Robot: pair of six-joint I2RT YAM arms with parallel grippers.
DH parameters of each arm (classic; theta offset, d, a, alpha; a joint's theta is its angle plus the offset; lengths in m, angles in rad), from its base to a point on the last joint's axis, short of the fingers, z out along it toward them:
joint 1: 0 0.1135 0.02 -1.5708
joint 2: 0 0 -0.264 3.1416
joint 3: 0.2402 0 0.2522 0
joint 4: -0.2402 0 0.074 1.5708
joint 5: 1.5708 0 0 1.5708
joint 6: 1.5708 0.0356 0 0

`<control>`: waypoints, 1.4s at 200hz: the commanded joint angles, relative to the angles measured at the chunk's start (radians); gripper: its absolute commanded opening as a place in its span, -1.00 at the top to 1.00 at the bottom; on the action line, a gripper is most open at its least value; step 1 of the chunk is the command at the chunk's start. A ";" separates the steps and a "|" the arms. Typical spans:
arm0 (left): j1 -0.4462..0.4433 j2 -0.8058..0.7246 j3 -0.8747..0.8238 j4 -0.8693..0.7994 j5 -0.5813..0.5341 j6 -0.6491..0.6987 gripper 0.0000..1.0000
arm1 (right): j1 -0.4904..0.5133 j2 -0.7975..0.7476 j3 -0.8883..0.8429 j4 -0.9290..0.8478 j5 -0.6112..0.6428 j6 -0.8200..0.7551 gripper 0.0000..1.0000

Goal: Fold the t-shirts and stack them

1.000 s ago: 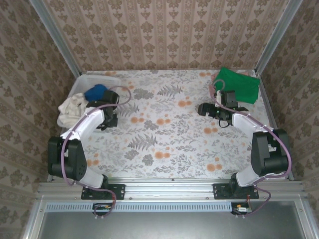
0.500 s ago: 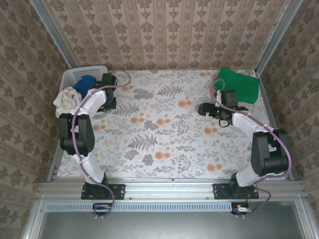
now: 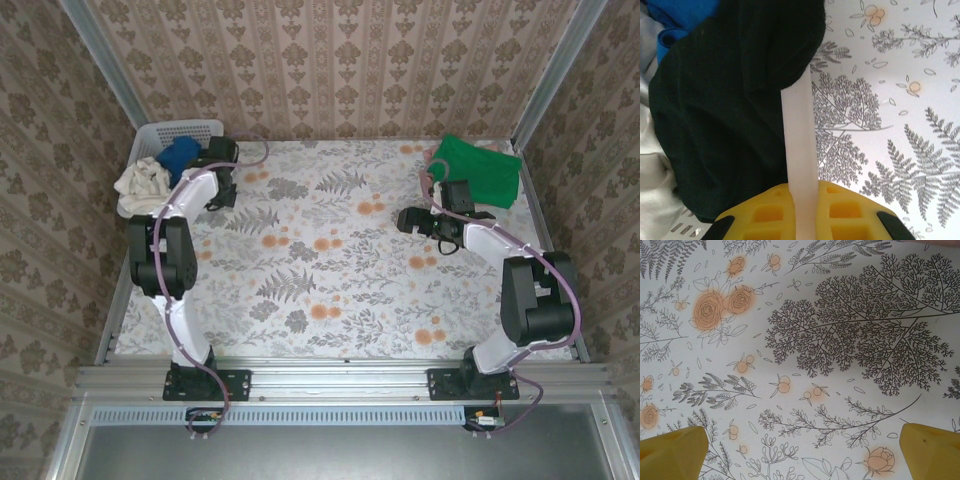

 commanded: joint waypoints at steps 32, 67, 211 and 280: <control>0.016 0.101 0.028 -0.016 0.098 0.049 0.63 | 0.001 0.009 0.032 -0.033 0.009 -0.002 -1.00; -0.013 0.042 0.063 -0.077 0.093 0.022 0.33 | 0.002 0.010 0.038 -0.040 0.011 -0.004 -1.00; 0.190 -0.347 -0.210 0.084 0.189 -0.214 -1.00 | 0.038 -0.098 -0.016 0.045 0.067 0.017 -1.00; 0.241 -0.206 -0.128 0.099 0.214 -0.246 -1.00 | 0.117 -0.094 0.048 0.055 0.096 -0.039 -1.00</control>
